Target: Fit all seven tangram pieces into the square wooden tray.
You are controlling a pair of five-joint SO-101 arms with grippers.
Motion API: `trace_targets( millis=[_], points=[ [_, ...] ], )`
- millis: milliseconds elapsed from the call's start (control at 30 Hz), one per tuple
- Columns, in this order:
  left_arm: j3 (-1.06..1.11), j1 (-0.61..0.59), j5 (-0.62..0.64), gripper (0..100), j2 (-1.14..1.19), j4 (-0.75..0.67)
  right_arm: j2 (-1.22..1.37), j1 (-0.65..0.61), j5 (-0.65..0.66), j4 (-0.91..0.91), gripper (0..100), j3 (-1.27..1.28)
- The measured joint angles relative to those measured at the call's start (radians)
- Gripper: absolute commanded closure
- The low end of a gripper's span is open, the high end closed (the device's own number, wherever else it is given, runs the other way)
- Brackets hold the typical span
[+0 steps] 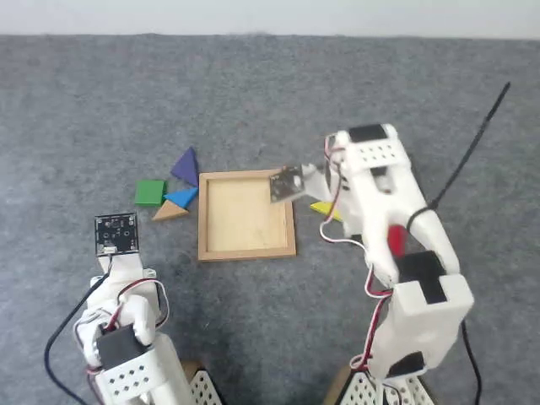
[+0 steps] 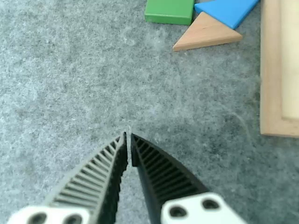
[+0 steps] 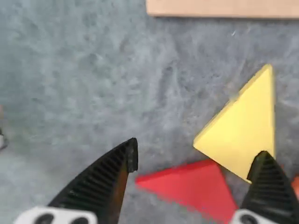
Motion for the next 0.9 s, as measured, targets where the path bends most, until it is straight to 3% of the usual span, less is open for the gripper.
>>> trace_targets(
  millis=[300, 900],
  points=[
    [0.000, 0.000, 0.000, 99, 0.000, 0.000, 0.028, 0.015, 0.052, -0.216, 62.7, 0.114],
    [0.000, 0.000, 0.000, 99, 0.000, 0.000, 0.147, 0.051, 0.009, -0.239, 63.0, 0.028]
  ],
)
